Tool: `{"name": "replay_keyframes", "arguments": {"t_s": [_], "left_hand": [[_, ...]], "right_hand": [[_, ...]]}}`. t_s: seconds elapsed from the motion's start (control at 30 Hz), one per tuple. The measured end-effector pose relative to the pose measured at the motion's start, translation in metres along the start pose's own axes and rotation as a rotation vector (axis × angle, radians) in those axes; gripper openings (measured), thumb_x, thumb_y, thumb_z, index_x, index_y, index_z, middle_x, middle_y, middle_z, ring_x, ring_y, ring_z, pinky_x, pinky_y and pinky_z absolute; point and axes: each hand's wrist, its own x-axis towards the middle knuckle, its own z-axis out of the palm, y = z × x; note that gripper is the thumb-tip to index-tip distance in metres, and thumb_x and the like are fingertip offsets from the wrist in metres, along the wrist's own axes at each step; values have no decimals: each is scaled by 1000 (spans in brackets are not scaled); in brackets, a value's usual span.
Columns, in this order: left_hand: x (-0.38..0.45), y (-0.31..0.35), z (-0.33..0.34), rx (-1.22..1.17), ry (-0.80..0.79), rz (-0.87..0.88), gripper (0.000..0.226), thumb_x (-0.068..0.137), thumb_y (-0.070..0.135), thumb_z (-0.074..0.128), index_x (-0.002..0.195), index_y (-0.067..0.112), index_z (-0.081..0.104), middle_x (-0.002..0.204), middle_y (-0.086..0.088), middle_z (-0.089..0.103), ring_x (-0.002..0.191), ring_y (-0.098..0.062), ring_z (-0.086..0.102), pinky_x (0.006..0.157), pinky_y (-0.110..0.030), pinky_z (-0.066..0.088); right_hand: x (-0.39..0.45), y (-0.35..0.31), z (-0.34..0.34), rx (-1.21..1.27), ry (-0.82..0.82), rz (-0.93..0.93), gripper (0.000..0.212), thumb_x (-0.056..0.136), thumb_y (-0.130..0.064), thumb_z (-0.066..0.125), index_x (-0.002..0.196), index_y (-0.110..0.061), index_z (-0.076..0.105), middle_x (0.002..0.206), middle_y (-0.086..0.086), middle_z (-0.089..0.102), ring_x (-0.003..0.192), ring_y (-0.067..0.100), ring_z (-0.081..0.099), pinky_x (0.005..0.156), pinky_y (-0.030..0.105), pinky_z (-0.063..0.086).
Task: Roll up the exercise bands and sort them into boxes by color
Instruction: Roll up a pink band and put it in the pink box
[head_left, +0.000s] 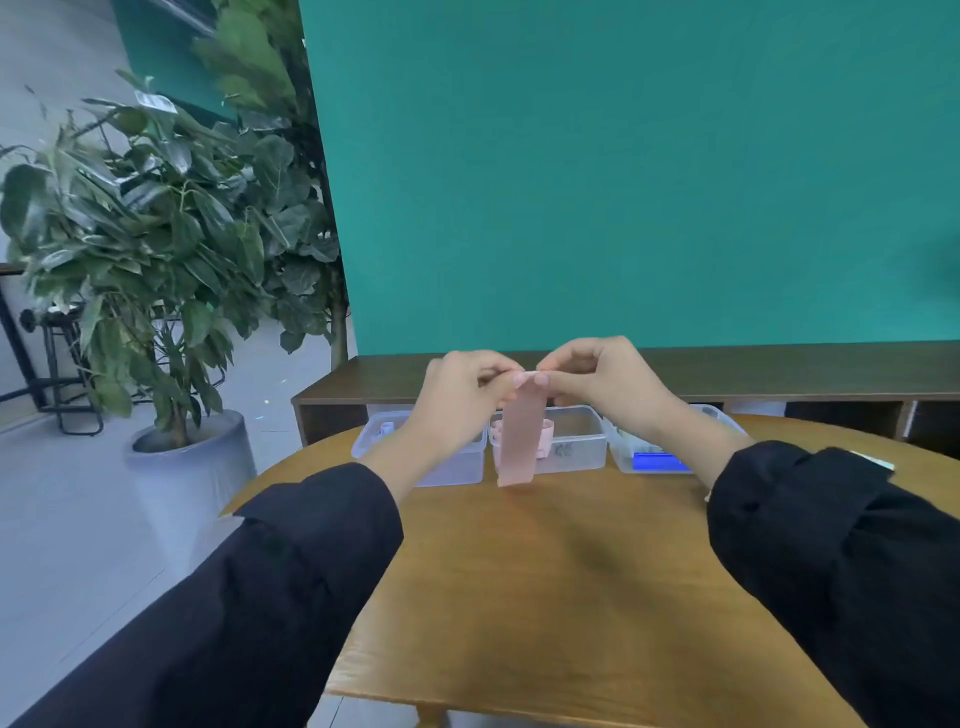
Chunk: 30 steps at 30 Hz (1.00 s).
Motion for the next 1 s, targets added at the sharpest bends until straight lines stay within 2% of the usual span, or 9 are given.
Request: {"name": "replay_keyframes", "arguments": {"t_s": [0.13, 0.23, 0.37, 0.5, 0.6, 0.67, 0.77, 0.87, 1.0], "left_hand": [[-48, -17, 16, 4, -124, -84, 11, 96, 19, 69, 89, 17, 78, 72, 11, 75, 68, -10, 74, 65, -21, 54], [-82, -21, 23, 6, -221, -166, 13, 97, 20, 67, 91, 19, 78, 69, 3, 74, 62, -15, 73, 58, -17, 48], [-123, -15, 26, 10, -294, -191, 11, 95, 27, 71, 91, 20, 79, 64, 2, 72, 50, -13, 64, 55, -15, 46], [-160, -13, 31, 104, -306, -147, 11, 90, 34, 74, 90, 27, 82, 67, 9, 69, 59, -3, 53, 58, -14, 38], [-186, -14, 34, 100, -298, -127, 9, 88, 34, 75, 88, 28, 82, 67, 2, 67, 63, -7, 51, 58, -12, 35], [-201, -16, 36, 76, -292, -87, 6, 87, 30, 77, 86, 28, 82, 66, 2, 60, 64, -5, 51, 59, -11, 34], [-214, -21, 38, 6, -299, -65, 4, 85, 25, 80, 83, 28, 83, 80, 9, 61, 71, -6, 56, 65, -10, 37], [-218, -28, 39, -96, -293, -69, 4, 84, 21, 82, 81, 24, 82, 86, 11, 66, 74, -4, 59, 66, -11, 40], [-222, -41, 44, -217, -321, -100, 5, 86, 17, 80, 82, 18, 81, 83, 6, 73, 72, -13, 65, 65, -22, 46]], "right_hand": [[-35, 15, 5, 1, -183, 106, 15, 85, -12, 80, 94, -1, 75, 77, 10, 76, 66, 15, 72, 60, 25, 56], [-57, 27, 12, -68, -317, 159, 14, 85, -18, 82, 93, -7, 79, 82, 14, 76, 72, 19, 71, 72, 39, 56], [-86, 34, 14, -88, -480, 287, 24, 84, -38, 81, 96, -17, 80, 88, 8, 77, 81, 17, 70, 77, 35, 51], [-106, 63, 26, -107, -311, 315, 28, 90, -42, 73, 91, -15, 79, 88, -1, 78, 85, 19, 73, 86, 37, 55], [-118, 97, 39, -384, -222, 237, 19, 91, -45, 71, 91, -28, 79, 90, -16, 75, 88, 2, 68, 93, 36, 54], [-125, 111, 49, -442, -218, 199, 17, 94, -43, 67, 100, -31, 77, 100, -20, 73, 95, -3, 65, 97, 32, 52], [-127, 132, 63, -505, -237, 161, 33, 98, -46, 59, 125, -29, 68, 128, -12, 66, 117, 7, 59, 106, 30, 44], [-116, 149, 74, -674, -289, 151, 52, 100, -58, 45, 146, -32, 49, 155, -9, 43, 143, 15, 39, 119, 43, 30], [-91, 158, 80, -767, -390, 151, 59, 103, -62, 27, 157, -37, 30, 166, -9, 23, 152, 14, 21, 123, 41, 16]]}}
